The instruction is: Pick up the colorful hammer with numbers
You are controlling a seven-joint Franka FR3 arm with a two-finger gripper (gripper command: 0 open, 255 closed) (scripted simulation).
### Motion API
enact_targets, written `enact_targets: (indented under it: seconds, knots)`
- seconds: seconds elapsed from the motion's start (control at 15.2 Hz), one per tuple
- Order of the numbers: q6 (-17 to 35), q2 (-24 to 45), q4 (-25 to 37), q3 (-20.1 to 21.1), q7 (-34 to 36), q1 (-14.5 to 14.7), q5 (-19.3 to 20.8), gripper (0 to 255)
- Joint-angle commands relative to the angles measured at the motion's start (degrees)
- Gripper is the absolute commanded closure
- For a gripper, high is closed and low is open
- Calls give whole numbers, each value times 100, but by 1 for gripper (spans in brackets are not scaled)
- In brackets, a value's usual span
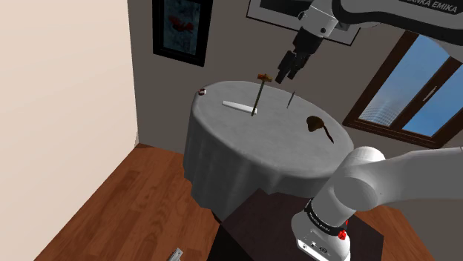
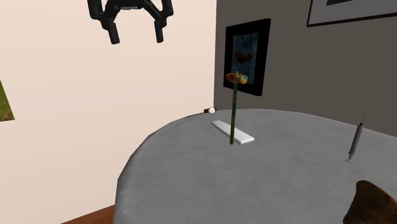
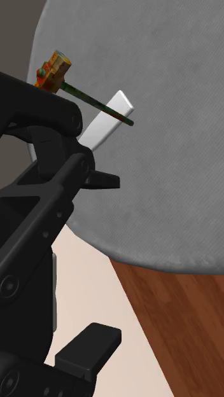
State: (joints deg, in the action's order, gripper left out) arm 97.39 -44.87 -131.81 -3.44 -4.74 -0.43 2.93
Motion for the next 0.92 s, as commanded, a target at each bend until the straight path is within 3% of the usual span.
enact_targets:
  seconds: [0.0, 0.46, 0.86]
  knots:
    - [0, 0, 0, 0, 0, 0, 0, 0]
    - [214, 1168, 669, -913, -1307, 16, 286, 0]
    - [303, 2411, 1564, -1629, -2457, 87, 253, 0]
